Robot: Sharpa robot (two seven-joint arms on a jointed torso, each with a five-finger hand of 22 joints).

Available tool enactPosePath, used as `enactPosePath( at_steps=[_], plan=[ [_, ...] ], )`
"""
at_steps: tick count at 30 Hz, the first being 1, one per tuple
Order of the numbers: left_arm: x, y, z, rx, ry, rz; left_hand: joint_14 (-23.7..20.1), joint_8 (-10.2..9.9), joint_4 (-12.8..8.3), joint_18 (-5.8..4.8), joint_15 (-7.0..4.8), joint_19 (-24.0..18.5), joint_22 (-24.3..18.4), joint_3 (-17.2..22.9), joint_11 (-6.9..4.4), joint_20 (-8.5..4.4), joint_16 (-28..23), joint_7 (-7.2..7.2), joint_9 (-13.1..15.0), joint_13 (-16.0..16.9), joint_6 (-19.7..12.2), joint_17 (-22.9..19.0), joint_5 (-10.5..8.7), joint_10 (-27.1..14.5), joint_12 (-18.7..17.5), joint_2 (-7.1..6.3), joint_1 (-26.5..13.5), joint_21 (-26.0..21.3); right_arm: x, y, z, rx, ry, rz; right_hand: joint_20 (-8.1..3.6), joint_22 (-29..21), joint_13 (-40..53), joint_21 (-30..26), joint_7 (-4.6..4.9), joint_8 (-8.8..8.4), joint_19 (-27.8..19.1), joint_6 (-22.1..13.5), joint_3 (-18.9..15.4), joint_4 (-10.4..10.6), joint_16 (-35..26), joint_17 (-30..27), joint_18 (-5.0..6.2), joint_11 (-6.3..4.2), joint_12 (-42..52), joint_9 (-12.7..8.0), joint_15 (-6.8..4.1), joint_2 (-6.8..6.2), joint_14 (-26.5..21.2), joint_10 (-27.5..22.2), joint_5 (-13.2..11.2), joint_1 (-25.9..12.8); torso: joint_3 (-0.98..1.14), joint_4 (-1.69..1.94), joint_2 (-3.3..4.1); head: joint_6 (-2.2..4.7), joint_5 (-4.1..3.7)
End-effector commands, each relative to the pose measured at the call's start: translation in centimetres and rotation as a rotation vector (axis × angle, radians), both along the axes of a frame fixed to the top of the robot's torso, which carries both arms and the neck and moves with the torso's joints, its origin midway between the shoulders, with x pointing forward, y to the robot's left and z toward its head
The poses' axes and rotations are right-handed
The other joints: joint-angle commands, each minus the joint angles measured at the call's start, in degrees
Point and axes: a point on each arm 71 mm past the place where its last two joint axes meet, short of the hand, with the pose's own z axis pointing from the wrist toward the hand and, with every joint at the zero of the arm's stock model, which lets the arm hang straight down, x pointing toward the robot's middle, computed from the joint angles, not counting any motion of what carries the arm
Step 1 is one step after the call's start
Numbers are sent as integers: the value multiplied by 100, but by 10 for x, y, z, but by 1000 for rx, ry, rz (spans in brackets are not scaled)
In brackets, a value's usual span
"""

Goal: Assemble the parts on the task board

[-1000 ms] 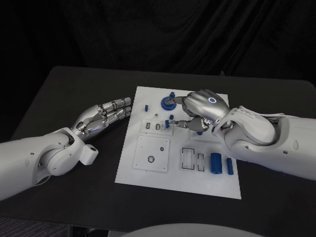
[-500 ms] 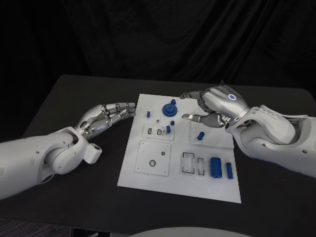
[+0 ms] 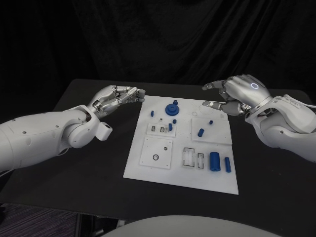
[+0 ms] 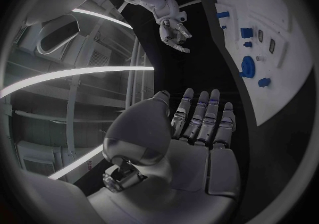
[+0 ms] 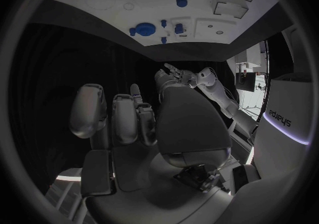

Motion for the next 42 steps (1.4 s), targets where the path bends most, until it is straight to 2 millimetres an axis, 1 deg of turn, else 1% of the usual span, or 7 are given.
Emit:
enactPosePath(
  at_steps=[1,4,8,16,32,37,42],
  plan=[
    [5,-1,5,-28,-41,-19,-37,19,-8,43,-36,117,5,-247,-11,-1,4,-20,-4,-2,12,-5,-425,18,-59,120,-167,41,3,-4,-2,-16,19,-14,15,849,1097,-3,-2,35,26,95,18,22,-10,557,-7,43,13,-13,5,87,376,297,-72,-32,147,-116,-200,-65,70],
    [7,-4,1,11,-16,-3,-16,24,-14,42,-25,270,32,-295,6,4,22,-7,-3,1,16,-1,-447,39,-61,170,-144,120,5,-8,-3,-22,25,-31,15,855,1102,-4,-1,62,28,179,17,18,-8,558,-7,43,17,-14,5,121,377,302,-100,-38,209,-158,-258,-133,121],
    [5,-13,-6,170,11,5,927,20,-102,58,-88,2782,774,-376,57,-52,908,212,0,85,38,303,194,593,158,253,271,1777,7,-12,-5,-35,39,-51,16,862,1104,-6,3,88,31,271,22,9,-7,558,-7,45,18,-14,6,156,378,303,-89,-18,255,-194,-307,-172,168],
    [11,-42,-2,582,107,-46,1170,22,-22,137,-411,3438,1539,-571,-267,-320,2527,233,-8,486,52,1149,361,1197,758,327,744,2906,9,-20,-10,-55,75,-96,16,862,1045,-32,0,91,27,325,24,31,-53,527,-3,44,-26,-23,6,238,372,260,-65,-62,324,-246,-343,-208,329],
    [6,-100,29,1142,184,-171,2965,921,-29,-1,-952,4071,4765,360,-842,-766,5645,230,477,4522,629,4746,-443,2638,3773,180,647,6131,8,-34,-18,-44,155,-172,12,859,916,-113,6,78,17,460,93,9,-178,443,9,42,-127,-59,3,370,354,170,278,21,375,-254,-400,-281,106],
    [5,-118,31,1231,164,-190,3979,1836,-42,-121,-1010,4555,5750,337,-919,-806,6230,142,1563,6134,308,6204,-537,3789,4538,164,-86,6757,8,-36,-19,-31,166,-184,12,850,878,-159,9,72,6,471,100,8,-216,417,17,43,-156,-66,4,375,348,144,319,33,386,-320,-380,-281,156],
    [3,-124,32,1280,169,-203,4157,2418,-54,-143,-1063,4702,5959,417,-959,-856,6243,90,2427,6357,-18,6394,-521,3963,4547,177,-365,6824,8,-31,-18,-21,146,-165,16,820,751,-300,6,6,-29,421,141,-8,-284,372,40,44,-262,-108,8,359,329,45,491,128,428,-353,-321,-281,162]
  ],
)
